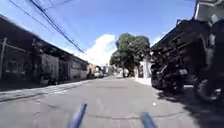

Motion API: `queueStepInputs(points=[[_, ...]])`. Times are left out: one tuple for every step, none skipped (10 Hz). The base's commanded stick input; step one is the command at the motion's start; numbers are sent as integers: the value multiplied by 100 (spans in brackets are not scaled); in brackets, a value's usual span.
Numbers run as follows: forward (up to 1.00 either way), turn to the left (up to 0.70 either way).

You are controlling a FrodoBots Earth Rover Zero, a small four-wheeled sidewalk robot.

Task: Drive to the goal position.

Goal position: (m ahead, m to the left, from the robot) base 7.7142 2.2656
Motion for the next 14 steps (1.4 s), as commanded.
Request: queueStepInputs(points=[[100, 0], [100, 0], [100, 0], [100, -13], [100, -40], [100, -40], [100, -37], [100, 2], [100, 14], [100, 22], [100, 21], [100, 15], [100, 12], [100, 9]])
